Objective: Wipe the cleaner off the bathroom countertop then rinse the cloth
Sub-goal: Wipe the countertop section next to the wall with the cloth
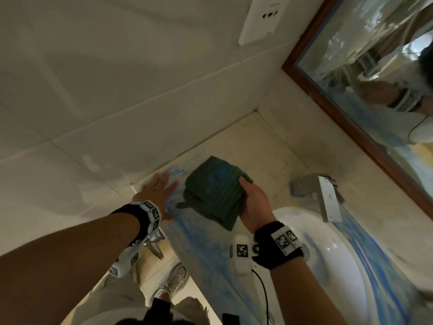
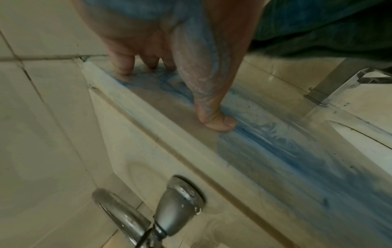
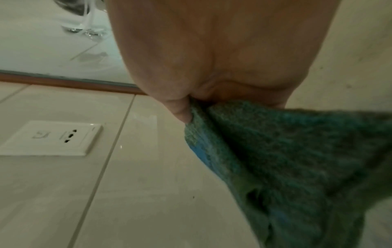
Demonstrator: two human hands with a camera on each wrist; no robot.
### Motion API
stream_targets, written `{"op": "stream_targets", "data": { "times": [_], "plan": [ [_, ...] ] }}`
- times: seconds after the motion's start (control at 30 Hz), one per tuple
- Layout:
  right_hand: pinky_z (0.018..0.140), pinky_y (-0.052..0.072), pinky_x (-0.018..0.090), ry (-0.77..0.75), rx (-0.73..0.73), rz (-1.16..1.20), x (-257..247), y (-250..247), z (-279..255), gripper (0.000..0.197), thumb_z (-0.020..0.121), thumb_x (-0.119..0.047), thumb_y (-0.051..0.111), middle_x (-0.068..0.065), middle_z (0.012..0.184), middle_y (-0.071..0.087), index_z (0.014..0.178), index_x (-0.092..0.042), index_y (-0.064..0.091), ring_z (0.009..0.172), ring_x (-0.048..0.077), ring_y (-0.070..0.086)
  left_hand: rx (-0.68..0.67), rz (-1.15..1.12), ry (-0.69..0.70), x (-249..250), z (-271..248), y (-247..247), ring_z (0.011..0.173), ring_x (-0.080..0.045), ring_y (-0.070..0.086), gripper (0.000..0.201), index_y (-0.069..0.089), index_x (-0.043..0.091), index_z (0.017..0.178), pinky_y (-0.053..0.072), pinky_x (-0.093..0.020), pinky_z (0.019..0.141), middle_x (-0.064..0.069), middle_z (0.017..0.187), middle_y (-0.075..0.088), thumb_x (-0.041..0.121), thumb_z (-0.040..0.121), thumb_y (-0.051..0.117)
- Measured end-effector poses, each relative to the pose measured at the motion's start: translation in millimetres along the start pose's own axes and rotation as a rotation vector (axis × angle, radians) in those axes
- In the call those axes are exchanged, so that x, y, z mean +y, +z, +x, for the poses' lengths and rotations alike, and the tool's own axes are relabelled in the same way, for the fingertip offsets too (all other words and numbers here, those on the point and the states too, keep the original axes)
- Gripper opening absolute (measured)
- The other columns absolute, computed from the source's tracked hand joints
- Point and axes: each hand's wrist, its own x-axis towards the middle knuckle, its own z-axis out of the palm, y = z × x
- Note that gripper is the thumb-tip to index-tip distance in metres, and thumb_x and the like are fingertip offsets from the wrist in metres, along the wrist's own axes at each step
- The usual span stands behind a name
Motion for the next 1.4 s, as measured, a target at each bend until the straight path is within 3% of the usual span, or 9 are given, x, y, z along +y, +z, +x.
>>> {"op": "stream_targets", "data": {
  "times": [0.1,0.23,0.4,0.5,0.57,0.67,0.77,1.0,1.4],
  "plan": [
    [0.099,0.048,0.049,0.057,0.083,-0.126,5.1,-25.7,4.3,0.028,0.099,-0.022,0.051,0.015,0.11,0.071,0.117,-0.004,0.063,0.104,0.033,0.066,-0.007,-0.026,0.001,0.1,0.0,0.1,0.146,-0.029,-0.021,0.119,-0.015,0.031,0.152,0.003,-0.051,0.12,-0.002,0.156,-0.031,0.075,0.072,0.061],
    [0.091,0.053,0.044,0.03,0.309,-0.626,0.5,-59.7,14.5,0.031,0.095,-0.027,0.058,0.018,0.105,0.068,0.107,0.002,0.063,0.093,0.032,0.065,-0.014,-0.052,0.001,-3.8,2.5,3.7,0.146,-0.027,-0.022,0.116,-0.013,0.032,0.153,0.005,-0.052,0.119,0.0,0.157,-0.031,0.068,0.075,0.066],
    [0.078,0.049,0.03,-0.217,0.242,-1.139,-15.4,-48.7,21.0,0.036,0.082,-0.023,0.074,0.003,0.101,0.062,0.111,-0.008,0.061,0.09,0.019,0.058,-0.001,-0.045,0.0,-3.5,2.0,4.1,0.146,-0.025,-0.023,0.115,-0.013,0.032,0.153,0.005,-0.05,0.12,0.001,0.157,-0.032,0.067,0.076,0.065],
    [0.074,0.041,0.025,-0.354,0.21,-1.395,0.4,-22.0,13.8,0.026,0.084,-0.019,0.068,0.0,0.095,0.055,0.106,-0.009,0.062,0.089,0.018,0.055,0.002,-0.052,0.001,-3.2,1.3,3.9,0.146,-0.025,-0.023,0.116,-0.014,0.033,0.153,0.004,-0.05,0.12,0.001,0.156,-0.033,0.068,0.076,0.065],
    [0.079,0.045,0.028,-0.381,0.168,-1.503,27.7,-13.0,9.5,0.023,0.091,-0.02,0.057,0.004,0.108,0.059,0.111,-0.009,0.063,0.098,0.022,0.057,0.002,-0.052,0.002,-3.2,1.0,3.9,0.146,-0.025,-0.023,0.116,-0.014,0.032,0.153,0.004,-0.05,0.12,0.001,0.156,-0.032,0.069,0.075,0.065],
    [0.11,0.036,0.035,-0.369,0.084,-1.694,75.6,-18.5,1.6,0.038,0.096,-0.024,0.047,0.009,0.147,0.044,0.131,-0.013,0.057,0.132,0.028,0.041,0.0,-0.048,0.006,-2.8,0.0,2.9,0.146,-0.026,-0.023,0.117,-0.014,0.031,0.153,0.005,-0.052,0.12,0.0,0.156,-0.032,0.068,0.076,0.065],
    [0.12,0.014,0.034,-0.389,0.059,-1.697,91.6,-31.8,-4.4,0.047,0.1,-0.029,0.042,0.003,0.161,0.02,0.145,-0.017,0.041,0.147,0.024,0.017,-0.009,-0.056,0.012,-2.1,-1.1,1.2,0.145,-0.026,-0.024,0.115,-0.015,0.029,0.153,0.004,-0.052,0.12,-0.001,0.156,-0.033,0.067,0.077,0.064],
    [0.119,-0.006,0.034,-0.304,-0.036,-1.742,92.0,-30.9,4.3,0.068,0.101,-0.042,0.035,0.005,0.163,-0.002,0.156,-0.017,0.005,0.15,0.023,-0.005,-0.028,-0.075,0.01,-3.7,-1.2,-1.8,0.145,-0.026,-0.026,0.115,-0.016,0.03,0.153,0.002,-0.051,0.12,-0.001,0.155,-0.034,0.062,0.078,0.067],
    [0.119,-0.007,0.047,-0.391,-0.122,-2.021,58.7,2.6,69.2,0.072,0.094,-0.069,0.021,-0.009,0.162,-0.01,0.154,-0.036,0.0,0.148,0.028,-0.014,-0.039,-0.037,-0.012,-2.9,0.7,-1.0,0.145,-0.026,-0.025,0.116,-0.016,0.031,0.152,0.003,-0.052,0.118,-0.001,0.156,-0.033,0.066,0.077,0.065]
  ]
}}
